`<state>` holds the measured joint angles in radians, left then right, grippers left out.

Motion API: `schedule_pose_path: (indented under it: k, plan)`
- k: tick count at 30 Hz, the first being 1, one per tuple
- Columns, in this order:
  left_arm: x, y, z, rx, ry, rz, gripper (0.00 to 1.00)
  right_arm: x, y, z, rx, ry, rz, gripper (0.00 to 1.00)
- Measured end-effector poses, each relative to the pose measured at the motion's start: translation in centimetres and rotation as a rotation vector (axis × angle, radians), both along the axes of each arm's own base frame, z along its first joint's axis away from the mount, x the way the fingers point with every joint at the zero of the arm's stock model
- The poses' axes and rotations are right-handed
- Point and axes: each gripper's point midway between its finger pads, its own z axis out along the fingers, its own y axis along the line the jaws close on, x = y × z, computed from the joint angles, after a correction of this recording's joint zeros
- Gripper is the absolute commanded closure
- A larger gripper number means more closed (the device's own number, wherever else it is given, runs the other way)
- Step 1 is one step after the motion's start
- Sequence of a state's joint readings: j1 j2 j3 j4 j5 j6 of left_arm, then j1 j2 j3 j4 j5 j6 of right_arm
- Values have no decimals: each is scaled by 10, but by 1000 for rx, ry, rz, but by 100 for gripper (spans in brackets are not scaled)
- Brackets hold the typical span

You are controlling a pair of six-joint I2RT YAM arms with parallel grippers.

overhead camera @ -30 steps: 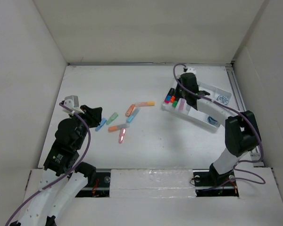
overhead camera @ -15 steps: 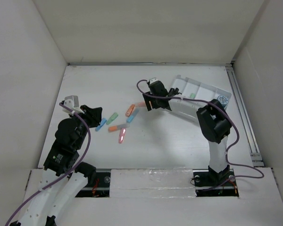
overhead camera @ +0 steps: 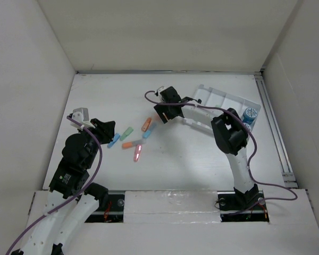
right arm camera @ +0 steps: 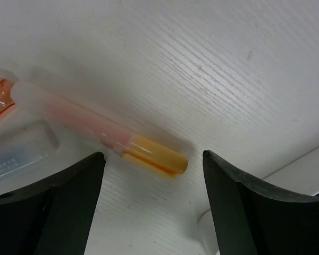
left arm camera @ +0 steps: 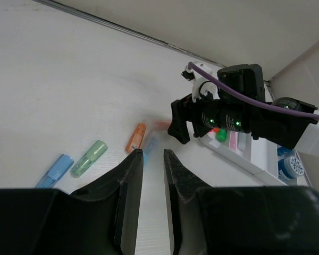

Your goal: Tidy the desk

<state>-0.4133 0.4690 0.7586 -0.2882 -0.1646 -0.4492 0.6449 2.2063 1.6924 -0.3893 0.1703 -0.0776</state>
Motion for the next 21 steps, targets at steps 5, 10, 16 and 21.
schedule_pose_path:
  k: [5,10,16,21]
  plan:
    - [0,0,0,0,0,0,81,-2,9,-2,14,17,67,22]
    - [0,0,0,0,0,0,81,-2,24,-5,85,60,150,42]
    - [0,0,0,0,0,0,81,-3,27,-6,182,114,202,50]
    - [0,0,0,0,0,-1,81,-13,14,-5,192,134,181,30]
